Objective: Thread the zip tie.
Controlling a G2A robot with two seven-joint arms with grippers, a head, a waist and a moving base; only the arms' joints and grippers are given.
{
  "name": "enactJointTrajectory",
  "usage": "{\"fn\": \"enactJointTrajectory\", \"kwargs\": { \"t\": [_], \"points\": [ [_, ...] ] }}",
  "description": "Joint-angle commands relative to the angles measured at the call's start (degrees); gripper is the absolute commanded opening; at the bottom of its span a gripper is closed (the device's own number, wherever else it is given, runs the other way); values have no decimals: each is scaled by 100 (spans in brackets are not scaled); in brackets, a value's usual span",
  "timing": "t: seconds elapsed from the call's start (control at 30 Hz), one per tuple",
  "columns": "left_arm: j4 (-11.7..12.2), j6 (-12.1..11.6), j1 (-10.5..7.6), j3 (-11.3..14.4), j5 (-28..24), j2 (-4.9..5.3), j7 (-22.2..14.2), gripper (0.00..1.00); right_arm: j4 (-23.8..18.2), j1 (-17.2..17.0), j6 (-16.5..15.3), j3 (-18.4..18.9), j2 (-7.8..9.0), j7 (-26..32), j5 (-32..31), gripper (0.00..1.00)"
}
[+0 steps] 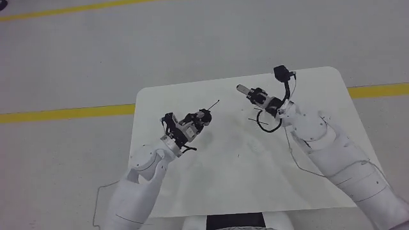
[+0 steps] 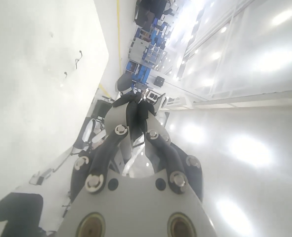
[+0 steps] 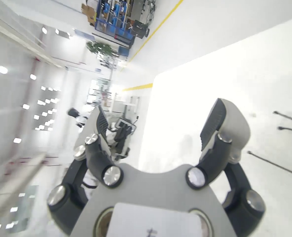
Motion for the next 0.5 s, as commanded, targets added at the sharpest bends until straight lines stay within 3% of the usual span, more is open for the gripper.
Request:
{"fn": "enactJointTrajectory", "kwargs": {
  "t": [0.0, 0.13, 0.23, 0.47],
  "points": [
    [7, 217, -21, -73, -160, 20, -122, 0, -22, 3, -258, -61, 33, 150, -859, 100],
    [60, 553, -21, -227, -755, 45, -490, 0, -35, -16, -760, -118, 69, 46, -1832, 100],
    [99, 599, -8, -274, -881, 81, -689, 0, -53, -3, -1188, -164, 94, -75, -2606, 100],
    [118, 599, -37, -263, -780, 133, -812, 0, -52, -7, -1238, -195, 100, -42, -2801, 100]
  ]
}}
